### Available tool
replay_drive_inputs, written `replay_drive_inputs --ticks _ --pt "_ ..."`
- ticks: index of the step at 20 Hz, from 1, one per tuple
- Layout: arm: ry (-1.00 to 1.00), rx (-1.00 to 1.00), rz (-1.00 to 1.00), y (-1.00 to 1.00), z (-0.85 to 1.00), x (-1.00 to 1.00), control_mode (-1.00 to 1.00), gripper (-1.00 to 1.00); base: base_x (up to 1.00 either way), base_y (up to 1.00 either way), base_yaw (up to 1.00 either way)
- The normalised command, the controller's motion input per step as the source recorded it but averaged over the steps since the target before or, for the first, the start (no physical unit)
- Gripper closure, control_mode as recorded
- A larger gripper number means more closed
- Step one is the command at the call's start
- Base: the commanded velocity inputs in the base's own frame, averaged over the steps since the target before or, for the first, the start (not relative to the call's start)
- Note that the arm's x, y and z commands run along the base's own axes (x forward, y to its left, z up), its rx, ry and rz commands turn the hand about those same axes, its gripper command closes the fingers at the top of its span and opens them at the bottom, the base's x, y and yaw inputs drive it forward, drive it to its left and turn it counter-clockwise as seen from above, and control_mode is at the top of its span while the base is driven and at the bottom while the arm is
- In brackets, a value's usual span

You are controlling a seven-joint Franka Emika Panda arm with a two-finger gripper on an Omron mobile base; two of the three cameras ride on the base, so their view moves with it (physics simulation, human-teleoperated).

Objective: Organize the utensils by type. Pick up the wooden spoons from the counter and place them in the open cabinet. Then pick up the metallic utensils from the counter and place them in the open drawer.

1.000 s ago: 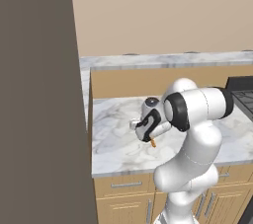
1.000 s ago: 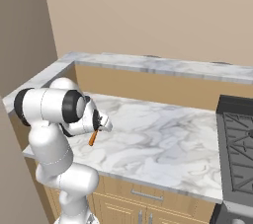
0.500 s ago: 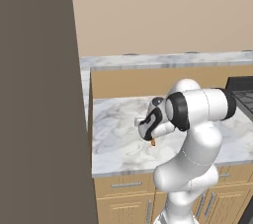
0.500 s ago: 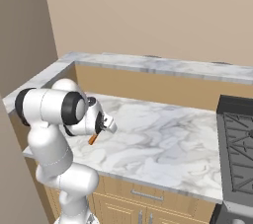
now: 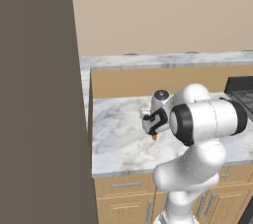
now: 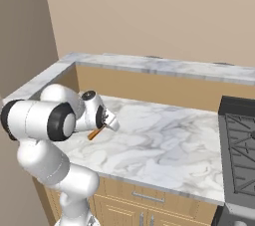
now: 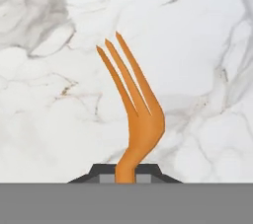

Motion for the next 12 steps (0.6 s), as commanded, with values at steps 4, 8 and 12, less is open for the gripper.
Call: replay_drive_inputs --ticks 4,8,12 --pt "-0.01 0.02 -0.39 -0.45 0.62 -0.53 -1.00 1.00 0.00 0.00 0.00" --pt "-0.13 0.14 -0.44 -0.42 0.70 -0.77 -1.00 1.00 0.00 0.00 0.00" --pt "-0.17 0.20 -0.37 -0.39 0.85 -0.91 -1.00 1.00 0.00 0.00 0.00"
